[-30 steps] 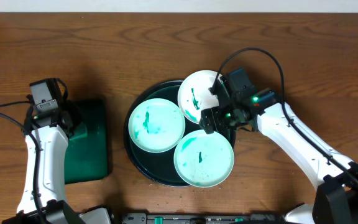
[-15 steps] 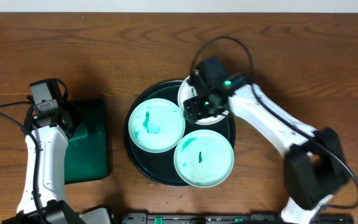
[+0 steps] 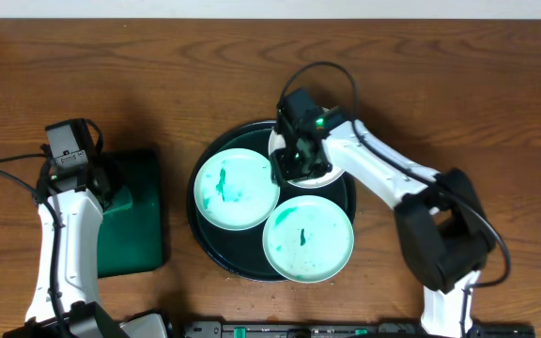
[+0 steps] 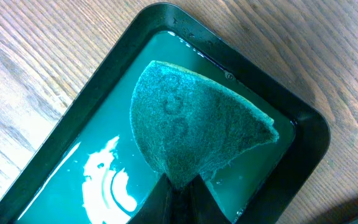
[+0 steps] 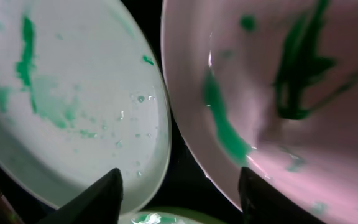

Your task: Clean dirty plates on tray and stack at the side

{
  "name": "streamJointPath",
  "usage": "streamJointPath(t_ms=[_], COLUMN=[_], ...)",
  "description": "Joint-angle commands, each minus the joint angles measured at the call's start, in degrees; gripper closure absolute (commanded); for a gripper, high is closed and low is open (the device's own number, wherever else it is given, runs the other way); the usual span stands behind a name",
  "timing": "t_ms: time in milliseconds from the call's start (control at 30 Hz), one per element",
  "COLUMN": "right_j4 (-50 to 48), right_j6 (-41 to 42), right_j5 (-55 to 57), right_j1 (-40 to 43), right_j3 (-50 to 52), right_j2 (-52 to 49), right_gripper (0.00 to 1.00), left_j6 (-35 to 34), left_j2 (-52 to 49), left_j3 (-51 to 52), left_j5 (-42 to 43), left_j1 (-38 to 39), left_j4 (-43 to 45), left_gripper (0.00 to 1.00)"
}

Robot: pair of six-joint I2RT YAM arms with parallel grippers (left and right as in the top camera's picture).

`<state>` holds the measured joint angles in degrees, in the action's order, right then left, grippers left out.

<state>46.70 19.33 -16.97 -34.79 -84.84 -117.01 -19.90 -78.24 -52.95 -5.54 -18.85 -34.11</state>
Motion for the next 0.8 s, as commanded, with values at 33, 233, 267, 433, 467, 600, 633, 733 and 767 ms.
streamJointPath(t_ms=[33,233,267,433,467,600,633,733,767], right_j4=[0.0,-0.2,-0.2,-1.0,-1.0,-0.6,-0.1,2.1,3.3], right_j6=[2.1,3.1,3.4,3.8,3.8,3.8,3.8,2.8,2.7], right_j5=[-1.9,-1.9,-1.9,-1.9,-1.9,-1.9,-1.7,-0.7,0.2], right_j1=[-2.5,-3.0,-3.1,-3.0,-3.0,-2.3,-2.1,-1.6,-1.5], right_j3=[-1.1,-1.1,-1.1,-1.1,-1.2,-1.8,-2.3,-4.3,-5.4], right_j2=[-2.4,-2.6,-2.6,-2.6,-2.6,-2.6,-2.6,-2.6,-2.6], right_gripper=[0.45,0.51,0.51,0.53,0.53,0.54,0.55,0.57,0.57], left_j6=[-0.5,-0.5,-0.5,-0.5,-0.5,-0.5,-0.5,-0.5,-0.5], left_j2=[0.4,0.4,0.4,0.4,0.4,0.4,0.4,0.4,0.4], left_j3=[0.2,0.2,0.2,0.2,0.2,0.2,0.2,0.2,0.2], left_j5=[-1.2,-1.2,-1.2,-1.2,-1.2,-1.2,-1.2,-1.2,-1.2], left_j1=[0.1,0.1,0.1,0.1,0.1,0.1,0.1,0.1,0.1], left_j4=[0.0,-0.2,-0.2,-0.2,-0.2,-0.4,-0.4,-0.4,-0.4], left_gripper=[0.93,0.93,0.93,0.93,0.93,0.93,0.93,0.93,0.93])
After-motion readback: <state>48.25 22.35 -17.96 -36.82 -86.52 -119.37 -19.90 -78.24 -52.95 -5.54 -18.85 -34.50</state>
